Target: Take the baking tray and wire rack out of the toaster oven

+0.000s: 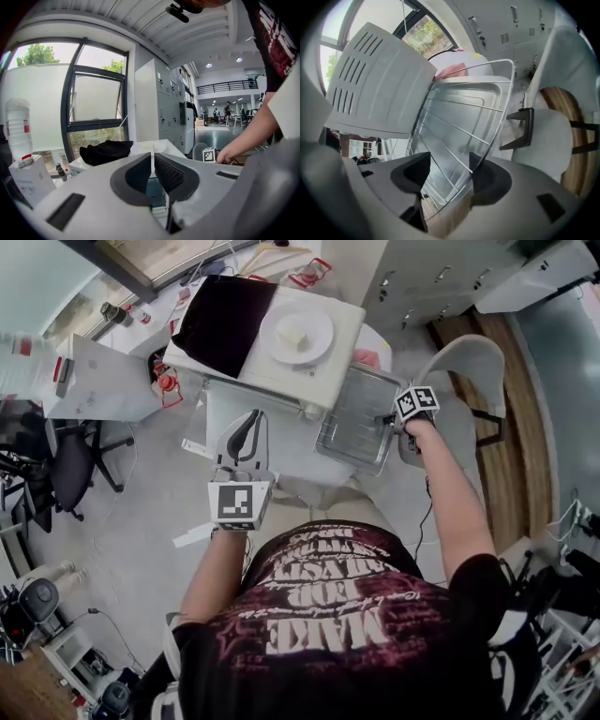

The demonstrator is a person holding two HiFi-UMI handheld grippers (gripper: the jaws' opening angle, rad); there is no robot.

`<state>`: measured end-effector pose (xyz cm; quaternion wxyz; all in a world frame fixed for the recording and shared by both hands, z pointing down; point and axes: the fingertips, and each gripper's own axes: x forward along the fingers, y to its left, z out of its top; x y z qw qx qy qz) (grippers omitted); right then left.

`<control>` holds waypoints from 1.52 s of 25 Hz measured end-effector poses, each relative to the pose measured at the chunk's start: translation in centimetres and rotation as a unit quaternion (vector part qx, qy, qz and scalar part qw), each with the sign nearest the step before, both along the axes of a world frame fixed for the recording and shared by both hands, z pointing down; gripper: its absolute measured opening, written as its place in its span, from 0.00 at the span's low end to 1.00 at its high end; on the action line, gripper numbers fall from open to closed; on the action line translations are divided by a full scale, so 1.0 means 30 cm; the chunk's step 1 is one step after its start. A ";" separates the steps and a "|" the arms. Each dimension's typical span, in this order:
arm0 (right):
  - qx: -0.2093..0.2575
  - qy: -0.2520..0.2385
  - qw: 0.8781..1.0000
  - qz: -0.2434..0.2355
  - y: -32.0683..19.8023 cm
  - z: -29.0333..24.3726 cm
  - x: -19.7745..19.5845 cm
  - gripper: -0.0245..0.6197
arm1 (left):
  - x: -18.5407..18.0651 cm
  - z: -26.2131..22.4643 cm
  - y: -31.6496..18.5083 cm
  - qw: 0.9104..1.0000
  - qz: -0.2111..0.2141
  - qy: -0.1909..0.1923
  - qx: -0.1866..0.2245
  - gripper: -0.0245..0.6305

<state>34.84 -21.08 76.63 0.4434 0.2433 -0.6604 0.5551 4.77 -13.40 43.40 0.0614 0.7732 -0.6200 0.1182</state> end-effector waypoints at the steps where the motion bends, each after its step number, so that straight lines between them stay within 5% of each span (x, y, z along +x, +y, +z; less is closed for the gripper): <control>1: 0.004 0.017 1.000 0.003 -0.001 0.003 0.017 0.46 | -0.012 -0.006 -0.010 1.000 0.012 0.001 0.001 0.07; 8: 0.061 0.098 0.992 0.059 0.012 -0.029 0.106 0.49 | -0.140 -0.028 -0.059 0.997 0.073 0.015 0.005 0.07; 14: 0.217 0.135 0.964 0.074 0.035 -0.218 0.070 0.41 | -0.233 -0.035 -0.075 0.993 0.117 0.019 0.015 0.07; 16: 0.309 0.127 0.940 0.071 0.057 -0.338 -0.012 0.27 | -0.246 -0.043 -0.080 0.990 0.139 0.018 0.022 0.07; 19: 0.439 0.107 0.888 0.089 0.131 -0.537 -0.141 0.07 | -0.242 -0.050 -0.075 0.985 0.170 0.025 0.023 0.07; 24: 0.594 0.071 0.793 0.118 0.283 -0.894 -0.310 0.04 | -0.233 -0.122 -0.044 0.979 0.199 0.036 0.040 0.07; 27: 0.648 0.057 0.752 0.108 0.372 -1.070 -0.388 0.04 | -0.254 -0.171 -0.015 0.979 0.190 0.047 0.052 0.07; 31: 0.684 0.032 0.722 0.096 0.458 -1.238 -0.442 0.04 | -0.260 -0.231 0.039 0.981 0.174 0.055 0.069 0.07; 38: 0.698 0.001 0.710 0.097 0.568 -1.327 -0.387 0.04 | -0.171 -0.266 0.181 0.984 0.157 0.052 0.073 0.07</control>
